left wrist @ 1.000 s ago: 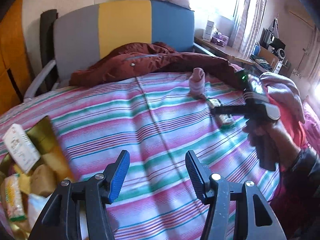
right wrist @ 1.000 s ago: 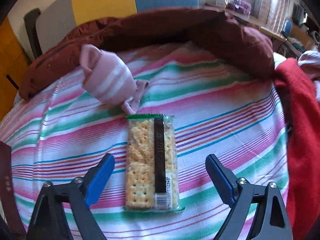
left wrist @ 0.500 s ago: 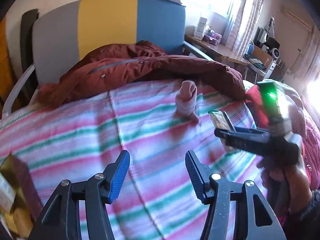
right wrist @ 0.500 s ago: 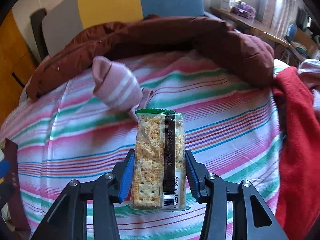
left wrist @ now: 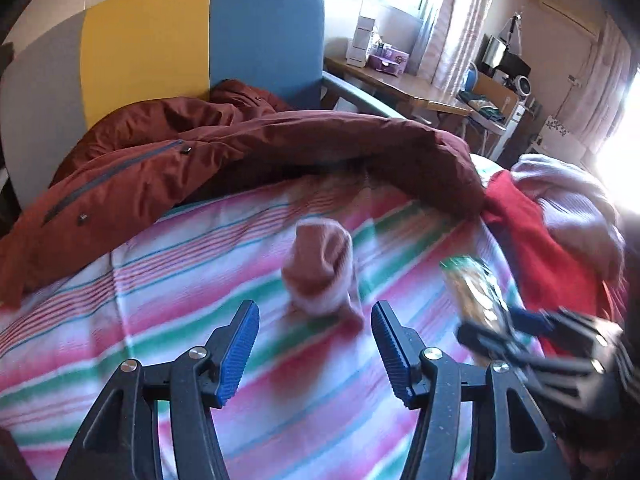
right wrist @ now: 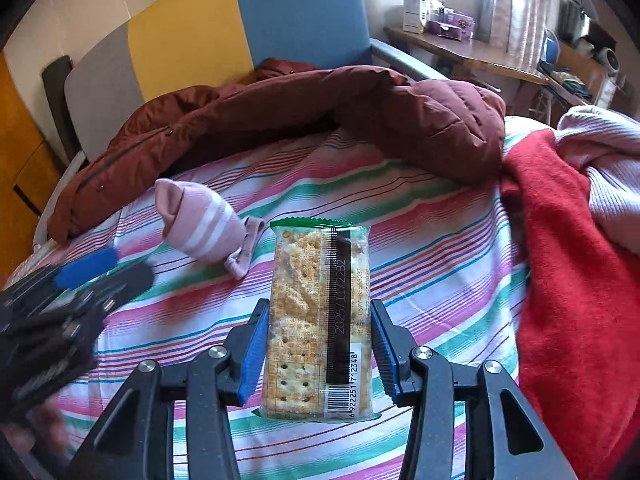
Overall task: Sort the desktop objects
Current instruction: 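Grasp the cracker packet with the right tool while the left tool grasps the pink sock, then carry cracker packet and pink sock over the gold tray and open both tools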
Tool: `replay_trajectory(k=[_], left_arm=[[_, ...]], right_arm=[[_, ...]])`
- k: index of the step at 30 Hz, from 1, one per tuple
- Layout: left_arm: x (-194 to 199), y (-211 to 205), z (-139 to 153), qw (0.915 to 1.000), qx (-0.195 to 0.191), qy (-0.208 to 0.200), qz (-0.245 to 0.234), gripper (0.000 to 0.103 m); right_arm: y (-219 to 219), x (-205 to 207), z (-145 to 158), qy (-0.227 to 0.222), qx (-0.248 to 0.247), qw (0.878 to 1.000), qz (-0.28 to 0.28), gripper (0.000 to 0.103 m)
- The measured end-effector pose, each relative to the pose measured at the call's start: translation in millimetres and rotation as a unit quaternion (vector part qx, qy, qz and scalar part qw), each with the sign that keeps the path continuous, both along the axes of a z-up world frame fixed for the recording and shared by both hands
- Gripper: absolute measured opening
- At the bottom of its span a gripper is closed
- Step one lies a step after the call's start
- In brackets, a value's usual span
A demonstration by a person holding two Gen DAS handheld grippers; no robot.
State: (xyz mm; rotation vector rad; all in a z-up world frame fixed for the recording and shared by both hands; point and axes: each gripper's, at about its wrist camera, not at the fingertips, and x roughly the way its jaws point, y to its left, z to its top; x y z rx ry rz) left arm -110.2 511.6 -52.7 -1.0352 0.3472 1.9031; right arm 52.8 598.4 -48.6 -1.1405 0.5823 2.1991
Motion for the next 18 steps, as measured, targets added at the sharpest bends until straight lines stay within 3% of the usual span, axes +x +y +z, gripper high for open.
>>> replay_trajectory(k=[7, 11, 18], left_arm=[[-13.4, 42.6, -21.1, 0.9998, -0.007, -0.002, -0.02, 0.064], [-11.8, 55.4, -37.1, 0.9989, -0.039, 0.014, -0.021, 0.038], [2.1, 14.4, -18.4, 0.9994, -0.02, 0.028, 0.007, 0.035]], right_arm=[[1.4, 3.6, 2.3, 0.006, -0.001, 1.0, -0.002, 0.048], [-1.2, 1.3, 2.1, 0.006, 0.0, 1.0, 0.009, 0.048], [-8.7, -5.0, 1.2, -0.001, 0.012, 0.999, 0.03, 0.048]])
